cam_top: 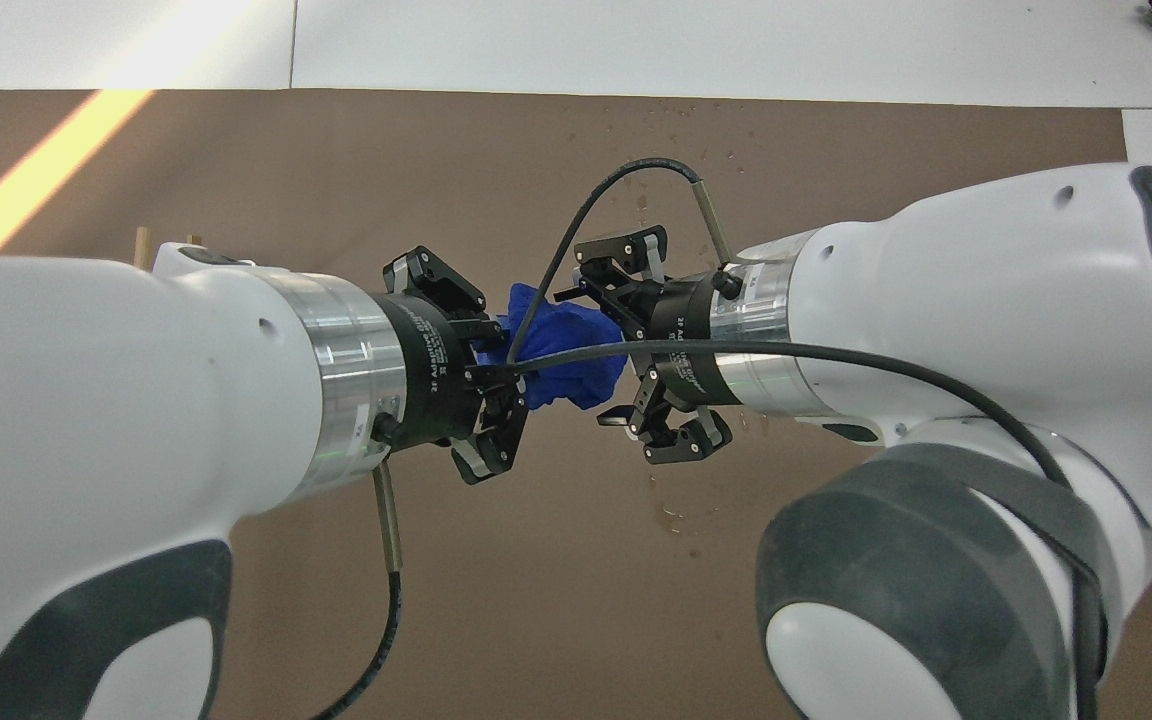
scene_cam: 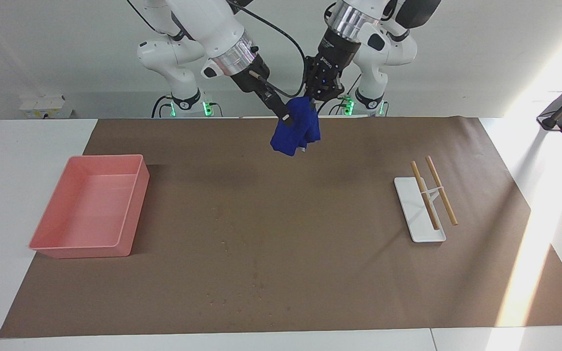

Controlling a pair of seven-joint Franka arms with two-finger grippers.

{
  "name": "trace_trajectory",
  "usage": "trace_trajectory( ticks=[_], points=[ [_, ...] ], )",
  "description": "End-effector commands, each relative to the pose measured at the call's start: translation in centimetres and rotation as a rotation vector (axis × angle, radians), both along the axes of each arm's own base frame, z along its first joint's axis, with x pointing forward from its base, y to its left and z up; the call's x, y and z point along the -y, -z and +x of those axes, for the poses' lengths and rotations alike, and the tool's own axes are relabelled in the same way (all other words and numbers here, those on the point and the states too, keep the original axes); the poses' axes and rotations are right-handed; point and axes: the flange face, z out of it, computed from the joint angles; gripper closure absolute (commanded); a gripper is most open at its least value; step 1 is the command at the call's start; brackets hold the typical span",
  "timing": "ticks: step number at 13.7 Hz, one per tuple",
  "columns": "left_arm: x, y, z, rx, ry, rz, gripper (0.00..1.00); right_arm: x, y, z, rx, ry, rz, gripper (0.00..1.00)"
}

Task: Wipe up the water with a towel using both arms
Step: 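Carry the towel forward while the right gripper reaches to grasp it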

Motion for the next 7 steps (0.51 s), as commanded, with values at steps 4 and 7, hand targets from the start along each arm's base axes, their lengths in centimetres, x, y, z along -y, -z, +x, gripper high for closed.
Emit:
trace_trajectory(
  ticks=[4,7],
  points=[
    [0.9,-1.54,-2.34,0.035,-0.005,-0.039,1.0,-0.3,0.68,-0.27,-0.034,0.013,0.018,0.31],
    [0.91,-1.65,-2.29,0.037,-0.005,-0.041,1.0,-0.3,0.55,-0.21,-0.025,0.006,0.015,1.0]
  ],
)
